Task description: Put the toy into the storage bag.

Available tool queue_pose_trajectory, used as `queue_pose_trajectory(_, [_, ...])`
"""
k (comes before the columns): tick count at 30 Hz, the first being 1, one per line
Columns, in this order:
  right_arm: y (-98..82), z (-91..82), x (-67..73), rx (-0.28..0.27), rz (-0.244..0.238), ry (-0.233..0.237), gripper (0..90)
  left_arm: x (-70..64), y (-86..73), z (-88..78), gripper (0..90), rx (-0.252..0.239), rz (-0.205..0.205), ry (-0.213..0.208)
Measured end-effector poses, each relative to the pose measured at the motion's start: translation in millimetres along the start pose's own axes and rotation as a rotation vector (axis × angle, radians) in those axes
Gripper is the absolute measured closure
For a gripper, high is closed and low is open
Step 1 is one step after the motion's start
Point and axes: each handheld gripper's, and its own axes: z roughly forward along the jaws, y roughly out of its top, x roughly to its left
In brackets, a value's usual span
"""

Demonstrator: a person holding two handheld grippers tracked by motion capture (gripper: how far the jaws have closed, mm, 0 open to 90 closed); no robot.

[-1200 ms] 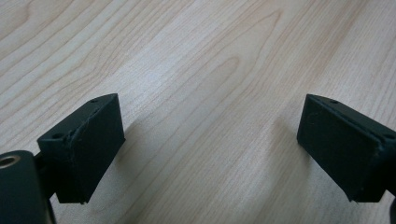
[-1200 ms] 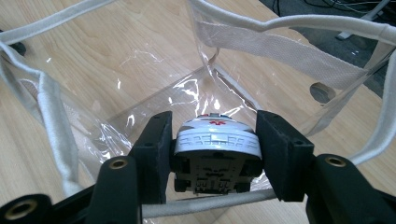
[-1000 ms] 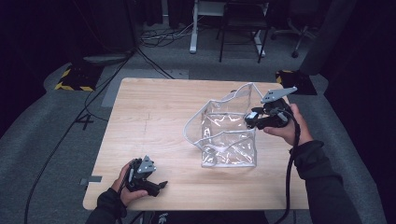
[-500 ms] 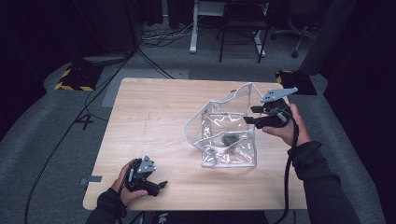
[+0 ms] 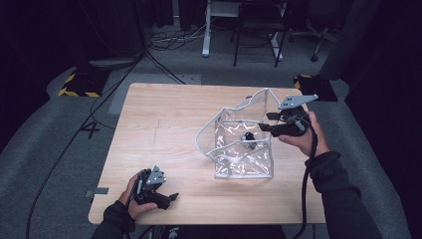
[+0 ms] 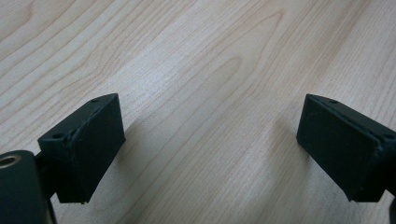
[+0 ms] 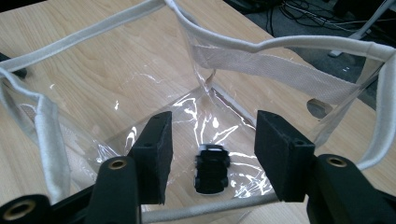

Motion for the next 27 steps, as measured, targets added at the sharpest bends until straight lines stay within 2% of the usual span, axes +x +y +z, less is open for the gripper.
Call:
queue_pose_trajectory(7, [1.4,-1.4,0.1,-0.027,-0.004,-0.006,46.0,0.0,0.0,0.0,7.8,0.000,0.000,0.000])
queue_pose_trajectory(15, [2.3,-7.3,-1.3,-0.068,0.005,-0.023,39.5,0.1,0.0,-0.1,7.8,0.002,0.002,0.000])
queue_pose_trajectory(17, [1.9,-9.0,-2.2,-0.083,0.002,-0.033,36.8,0.2,0.0,-0.1,7.8,0.002,0.003,0.000])
queue_pose_trajectory(18, [1.5,-10.1,-2.8,-0.098,0.010,-0.055,31.3,0.2,0.1,-0.1,7.8,0.001,0.003,0.000])
queue_pose_trajectory(19, [1.5,-10.1,-2.8,-0.098,0.010,-0.055,31.3,0.2,0.1,-0.1,7.8,0.001,0.003,0.000])
queue_pose_trajectory(22, [3.0,-12.3,-4.8,-0.094,0.003,-0.096,27.2,0.1,0.0,-0.1,7.8,0.002,0.002,0.000])
queue_pose_trajectory(27, [1.4,-21.7,-7.0,-0.129,0.012,-0.121,25.5,-0.1,0.0,0.0,7.8,0.000,-0.004,0.000])
